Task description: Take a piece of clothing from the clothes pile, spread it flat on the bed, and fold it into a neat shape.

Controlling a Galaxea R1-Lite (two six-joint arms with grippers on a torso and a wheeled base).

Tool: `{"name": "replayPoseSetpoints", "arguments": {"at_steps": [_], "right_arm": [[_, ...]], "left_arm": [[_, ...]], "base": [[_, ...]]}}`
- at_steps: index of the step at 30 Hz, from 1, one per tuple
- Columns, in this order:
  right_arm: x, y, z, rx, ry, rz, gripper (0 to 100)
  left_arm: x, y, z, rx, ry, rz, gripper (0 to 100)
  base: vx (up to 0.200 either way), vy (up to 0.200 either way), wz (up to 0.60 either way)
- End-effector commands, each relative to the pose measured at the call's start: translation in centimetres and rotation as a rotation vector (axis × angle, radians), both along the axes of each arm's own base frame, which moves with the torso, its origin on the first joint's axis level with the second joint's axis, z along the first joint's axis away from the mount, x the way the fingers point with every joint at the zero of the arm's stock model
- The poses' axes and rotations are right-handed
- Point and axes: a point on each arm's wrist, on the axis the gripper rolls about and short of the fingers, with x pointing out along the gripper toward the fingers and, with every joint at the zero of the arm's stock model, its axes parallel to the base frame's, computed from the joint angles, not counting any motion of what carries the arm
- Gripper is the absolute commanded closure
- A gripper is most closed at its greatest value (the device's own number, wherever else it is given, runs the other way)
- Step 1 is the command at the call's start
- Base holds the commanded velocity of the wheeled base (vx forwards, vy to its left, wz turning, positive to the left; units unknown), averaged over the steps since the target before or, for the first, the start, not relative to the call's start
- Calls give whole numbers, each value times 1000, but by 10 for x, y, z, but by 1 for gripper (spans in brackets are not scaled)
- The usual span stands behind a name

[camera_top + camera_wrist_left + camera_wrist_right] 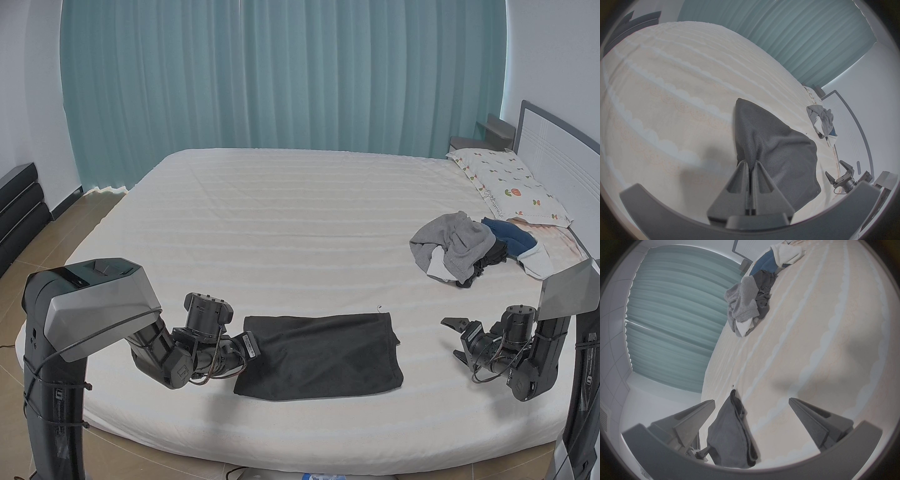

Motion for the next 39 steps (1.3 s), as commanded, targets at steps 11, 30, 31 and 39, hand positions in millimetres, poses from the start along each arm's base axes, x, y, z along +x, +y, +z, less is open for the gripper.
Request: {"name": "replayPoseSetpoints", "arguments": {"at_steps": [11,30,31,39], "right_arm": [[-10,32,14,-6,-23,80,0],[-13,51,13,-18,-23,122,0],[-13,51,13,-18,-23,122,0],[-14,55,12,-21,-22,133,0]], "left_arm": [[-3,1,6,-24,5,21,100],[-4,1,5,-21,11,20,100],[-4,1,5,-21,11,20,100],[-4,1,5,-20,12,19,100]], "base": [[0,200,0],[0,200,0],[0,200,0],[0,200,0]]}}
